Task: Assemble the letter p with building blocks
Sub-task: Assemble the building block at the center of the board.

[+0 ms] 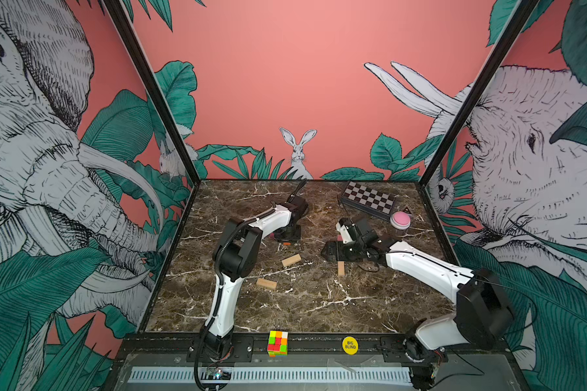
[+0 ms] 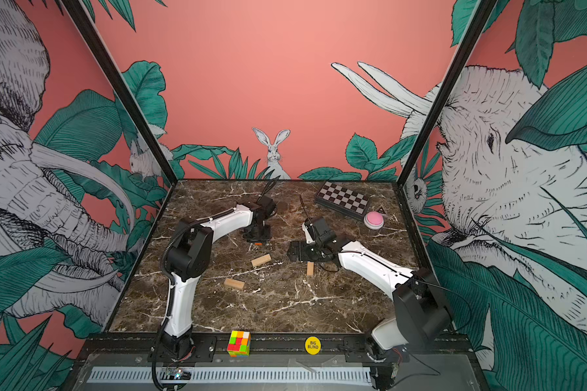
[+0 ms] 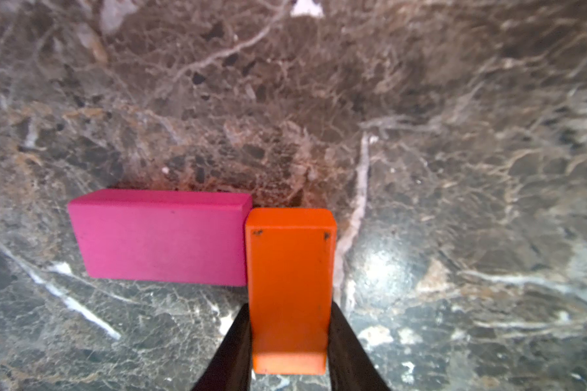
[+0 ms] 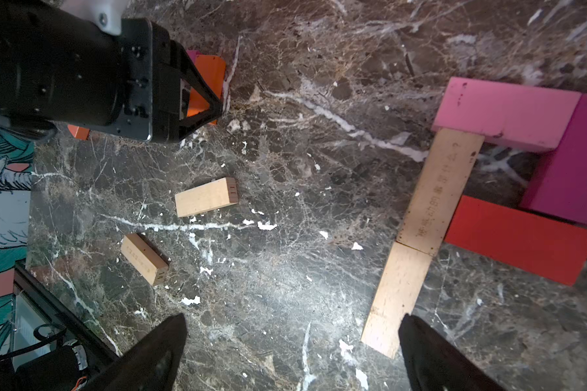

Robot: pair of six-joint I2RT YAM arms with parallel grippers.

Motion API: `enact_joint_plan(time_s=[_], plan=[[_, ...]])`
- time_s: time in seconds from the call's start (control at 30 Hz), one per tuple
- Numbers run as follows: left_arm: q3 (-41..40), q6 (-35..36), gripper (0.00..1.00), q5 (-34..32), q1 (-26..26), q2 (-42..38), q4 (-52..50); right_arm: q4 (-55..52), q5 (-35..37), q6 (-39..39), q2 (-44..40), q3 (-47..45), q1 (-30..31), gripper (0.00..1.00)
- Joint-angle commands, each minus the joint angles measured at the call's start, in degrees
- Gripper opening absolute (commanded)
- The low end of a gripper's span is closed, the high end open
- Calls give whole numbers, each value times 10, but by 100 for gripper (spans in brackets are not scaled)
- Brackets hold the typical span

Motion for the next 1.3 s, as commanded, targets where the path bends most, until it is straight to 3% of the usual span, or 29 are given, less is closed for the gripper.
enact_joint_plan(time_s=[0.0, 0.3, 0.53, 0.83, 1.03, 1.27], plan=[[-10, -1, 36, -6, 5, 2, -25, 12, -1, 5, 4, -12, -2, 98], [-19, -1, 45, 1, 5, -3, -24, 14, -3, 6, 6, -11, -3, 98], [-27, 4, 47, 12, 0, -25, -22, 15, -3, 7, 4, -13, -2, 98], [-47, 20, 52, 24, -4, -155, -59, 16, 6, 5, -10, -13, -3, 98], [-86, 100, 74, -15, 18, -274, -79, 27, 3, 0, -15, -10, -2, 98], [-211, 173, 99, 6, 156, -378, -35, 49, -19, -5, -16, -16, -2, 98]])
